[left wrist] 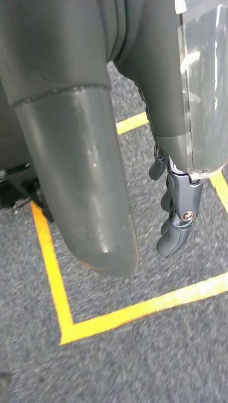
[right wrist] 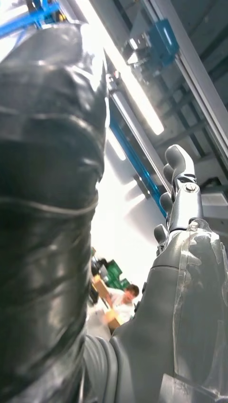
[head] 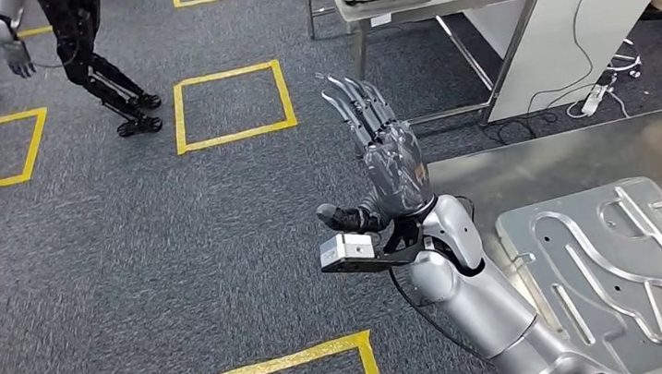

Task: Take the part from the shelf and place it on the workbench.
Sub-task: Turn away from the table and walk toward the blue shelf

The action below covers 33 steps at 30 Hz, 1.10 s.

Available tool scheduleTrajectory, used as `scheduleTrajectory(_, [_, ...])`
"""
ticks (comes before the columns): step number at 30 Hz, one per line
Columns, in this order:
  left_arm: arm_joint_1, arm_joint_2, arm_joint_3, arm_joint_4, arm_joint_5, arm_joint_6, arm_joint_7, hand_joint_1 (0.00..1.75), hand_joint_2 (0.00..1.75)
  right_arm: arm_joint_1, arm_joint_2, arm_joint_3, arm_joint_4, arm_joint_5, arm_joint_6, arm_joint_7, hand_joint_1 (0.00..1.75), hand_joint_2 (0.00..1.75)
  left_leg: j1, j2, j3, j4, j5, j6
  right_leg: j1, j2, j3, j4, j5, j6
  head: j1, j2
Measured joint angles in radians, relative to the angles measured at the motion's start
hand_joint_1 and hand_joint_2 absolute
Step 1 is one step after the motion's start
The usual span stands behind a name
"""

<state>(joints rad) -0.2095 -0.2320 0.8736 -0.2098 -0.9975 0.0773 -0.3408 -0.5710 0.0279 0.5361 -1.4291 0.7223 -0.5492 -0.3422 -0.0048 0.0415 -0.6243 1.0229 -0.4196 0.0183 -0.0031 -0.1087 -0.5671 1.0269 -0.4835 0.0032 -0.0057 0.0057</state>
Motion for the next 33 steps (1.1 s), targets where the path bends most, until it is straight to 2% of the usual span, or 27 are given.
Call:
scheduleTrajectory(1, [0.003,0.001,0.0,0.0,-0.001,-0.001,0.003,0.0,0.0,0.001,0.0,0.0,0.0,0.0,-0.001,-0.001,0.0,0.0,0.002,-0.01,0.002,-0.004,0.002,0.005,-0.002,0.001,0.003,0.001,-0.004,0.006,0.0,0.0])
scheduleTrajectory(3, [0.004,0.003,0.0,0.0,-0.001,-0.005,0.005,0.0,0.0,0.001,0.0,0.0,-0.001,0.0,-0.002,-0.003,0.0,0.0,0.007,-0.029,0.007,-0.014,0.008,0.017,-0.007,0.039,-0.012,0.042,-0.036,0.016,0.0,0.0])
scheduleTrajectory(5, [0.002,0.004,0.0,0.0,0.0,-0.012,0.005,0.0,0.0,0.004,-0.001,0.0,-0.001,0.0,-0.003,-0.004,0.0,0.0,0.007,-0.048,0.007,-0.016,0.011,0.025,-0.01,0.089,-0.067,0.157,-0.096,0.02,0.0,0.0])
scheduleTrajectory(6, [0.001,0.005,0.0,0.0,0.0,-0.016,0.005,0.0,0.0,0.007,-0.001,0.0,-0.001,0.0,-0.003,-0.005,0.0,0.0,0.007,-0.059,0.006,-0.016,0.011,0.027,-0.01,0.099,-0.101,0.221,-0.12,0.021,0.0,0.0])
scheduleTrajectory(7, [0.001,0.006,0.0,0.0,0.001,-0.021,0.005,0.0,0.0,0.011,-0.002,0.0,0.0,-0.001,-0.003,-0.005,0.0,0.0,0.007,-0.072,0.006,-0.014,0.011,0.027,-0.01,0.103,-0.126,0.264,-0.128,0.022,0.0,0.0])
scheduleTrajectory(8, [0.002,0.006,0.0,0.0,0.002,-0.025,0.005,0.0,0.0,0.013,-0.002,0.001,0.0,-0.002,-0.003,-0.005,0.0,0.0,0.007,-0.085,0.006,-0.012,0.01,0.027,-0.01,0.105,-0.135,0.272,-0.115,0.022,0.0,0.0])
scheduleTrajectory(9, [0.002,0.007,0.0,0.0,0.002,-0.029,0.005,0.0,0.0,0.014,-0.002,0.001,-0.001,-0.003,-0.002,-0.006,0.0,0.0,0.007,-0.099,0.006,-0.01,0.01,0.026,-0.011,0.108,-0.124,0.241,-0.084,0.021,0.0,0.0])
scheduleTrajectory(10, [0.002,0.008,0.0,0.0,0.002,-0.031,0.005,0.0,0.0,0.014,-0.002,0.001,-0.001,-0.004,-0.002,-0.007,0.0,0.0,0.008,-0.112,0.006,-0.006,0.008,0.024,-0.013,0.119,-0.099,0.179,-0.043,0.02,0.0,0.0])
scheduleTrajectory(11, [0.002,0.008,0.0,0.0,0.002,-0.032,0.005,0.0,0.0,0.014,-0.002,0.001,-0.001,-0.006,-0.002,-0.008,0.0,0.0,0.008,-0.125,0.004,-0.002,0.006,0.02,-0.016,0.144,-0.071,0.114,-0.012,0.018,0.0,0.0])
scheduleTrajectory(12, [0.002,0.008,0.0,0.0,0.002,-0.032,0.006,0.0,0.0,0.014,-0.002,0.002,-0.001,-0.007,-0.001,-0.01,0.0,0.0,0.008,-0.137,0.0,0.002,0.006,0.016,-0.018,0.167,-0.049,0.061,0.008,0.016,0.0,0.0])
scheduleTrajectory(13, [0.002,0.009,0.0,0.0,0.002,-0.032,0.006,0.0,0.0,0.015,-0.002,0.002,-0.001,-0.008,0.0,-0.011,0.0,0.0,0.009,-0.147,-0.005,0.004,0.006,0.011,-0.019,0.186,-0.037,0.029,0.017,0.013,0.0,0.0])
scheduleTrajectory(14, [0.004,0.01,0.0,0.0,0.003,-0.032,0.007,0.0,0.0,0.015,-0.001,0.003,-0.001,-0.01,0.0,-0.012,0.0,0.0,0.011,-0.158,-0.01,0.005,0.008,0.005,-0.018,0.194,-0.034,0.019,0.014,0.01,0.0,0.0])
scheduleTrajectory(16, [0.012,0.015,0.0,0.0,0.007,-0.032,0.006,0.0,0.0,0.014,0.002,0.004,-0.002,-0.013,0.002,-0.014,0.0,0.0,0.015,-0.174,-0.014,0.004,0.01,-0.008,-0.016,0.173,-0.03,0.012,0.017,0.001,0.0,0.0])
scheduleTrajectory(17, [0.016,0.018,0.0,0.0,0.009,-0.033,0.006,0.0,0.0,0.013,0.006,0.005,-0.002,-0.015,0.003,-0.016,0.0,0.0,0.014,-0.161,-0.018,0.012,0.004,-0.013,-0.018,0.161,-0.025,0.007,0.019,-0.006,-0.001,0.0])
scheduleTrajectory(18, [0.02,0.021,0.0,0.0,0.011,-0.034,0.006,0.0,0.0,0.012,0.01,0.005,-0.003,-0.017,0.003,-0.019,0.0,0.0,0.013,-0.136,-0.028,0.036,-0.01,-0.017,-0.019,0.148,-0.019,0.001,0.02,-0.014,-0.002,0.0])
scheduleTrajectory(20, [0.022,0.026,0.0,0.0,0.013,-0.039,0.005,0.0,0.0,0.013,0.014,0.006,-0.004,-0.02,0.003,-0.023,0.0,0.0,0.011,-0.076,-0.078,0.142,-0.066,-0.023,-0.017,0.119,-0.012,-0.005,0.019,-0.025,-0.004,0.0])
scheduleTrajectory(21, [0.023,0.028,0.0,0.0,0.013,-0.041,0.005,0.0,0.0,0.014,0.015,0.006,-0.004,-0.022,0.003,-0.024,0.0,0.0,0.014,-0.061,-0.112,0.21,-0.096,-0.026,-0.014,0.103,-0.011,-0.004,0.018,-0.028,-0.004,0.0])
scheduleTrajectory(22, [0.025,0.03,0.0,0.0,0.014,-0.042,0.006,0.0,0.0,0.016,0.015,0.006,-0.004,-0.023,0.002,-0.026,0.0,0.0,0.016,-0.053,-0.138,0.264,-0.114,-0.028,-0.012,0.088,-0.011,-0.004,0.016,-0.028,-0.004,0.0])
scheduleTrajectory(23, [0.028,0.033,0.001,0.0,0.014,-0.043,0.006,0.0,0.0,0.018,0.016,0.007,-0.004,-0.023,0.001,-0.027,0.0,0.0,0.017,-0.049,-0.149,0.286,-0.114,-0.03,-0.011,0.074,-0.01,-0.004,0.014,-0.028,-0.004,0.0])
scheduleTrajectory(24, [0.032,0.036,0.001,0.0,0.015,-0.043,0.006,0.0,0.0,0.02,0.017,0.008,-0.005,-0.023,0.0,-0.028,0.0,0.0,0.018,-0.045,-0.138,0.266,-0.095,-0.031,-0.011,0.061,-0.009,-0.003,0.012,-0.027,-0.004,0.0])
scheduleTrajectory(25, [0.035,0.039,0.001,0.0,0.016,-0.043,0.006,0.0,0.0,0.021,0.017,0.009,-0.007,-0.023,-0.002,-0.03,0.0,0.0,0.019,-0.037,-0.106,0.209,-0.064,-0.031,-0.011,0.05,-0.006,-0.003,0.009,-0.024,-0.004,0.0])
scheduleTrajectory(27, [0.035,0.044,0.001,0.0,0.017,-0.045,0.005,0.0,0.0,0.023,0.017,0.009,-0.016,-0.023,-0.008,-0.033,0.0,0.0,0.013,-0.001,-0.031,0.069,-0.015,-0.024,-0.008,0.029,-0.001,-0.002,0.003,-0.017,-0.004,0.0])
scheduleTrajectory(28, [0.034,0.045,0.001,0.0,0.017,-0.045,0.004,0.0,0.0,0.025,0.018,0.009,-0.02,-0.023,-0.011,-0.035,0.0,0.0,0.009,0.012,-0.009,0.025,-0.005,-0.018,-0.005,0.019,0.001,-0.001,0.0,-0.012,-0.004,0.0])
scheduleTrajectory(29, [0.033,0.047,0.001,0.0,0.017,-0.046,0.003,0.0,0.0,0.027,0.018,0.01,-0.023,-0.024,-0.014,-0.037,0.0,0.0,0.005,0.018,0.001,0.005,-0.005,-0.012,-0.002,0.01,0.004,-0.002,-0.002,-0.007,-0.003,0.0])
scheduleTrajectory(31, [0.035,0.051,0.001,0.0,0.017,-0.046,0.002,0.0,0.0,0.034,0.018,0.01,-0.029,-0.024,-0.022,-0.041,0.0,0.0,0.004,-0.003,0.003,0.001,-0.004,0.0,0.001,-0.005,0.009,-0.005,-0.007,0.002,-0.003,0.0])
scheduleTrajectory(32, [0.037,0.053,0.001,0.0,0.017,-0.047,0.002,0.0,0.0,0.037,0.019,0.011,-0.033,-0.024,-0.025,-0.043,0.0,0.0,0.005,-0.013,0.004,-0.003,-0.002,0.005,-0.001,0.002,0.011,-0.001,-0.013,0.008,-0.003,0.0])
scheduleTrajectory(33, [0.038,0.054,0.001,0.0,0.017,-0.047,0.001,0.0,0.0,0.04,0.019,0.011,-0.037,-0.024,-0.027,-0.044,0.0,0.0,0.007,-0.023,0.006,-0.006,0.0,0.011,-0.004,0.021,0.004,0.018,-0.029,0.012,-0.003,0.0])
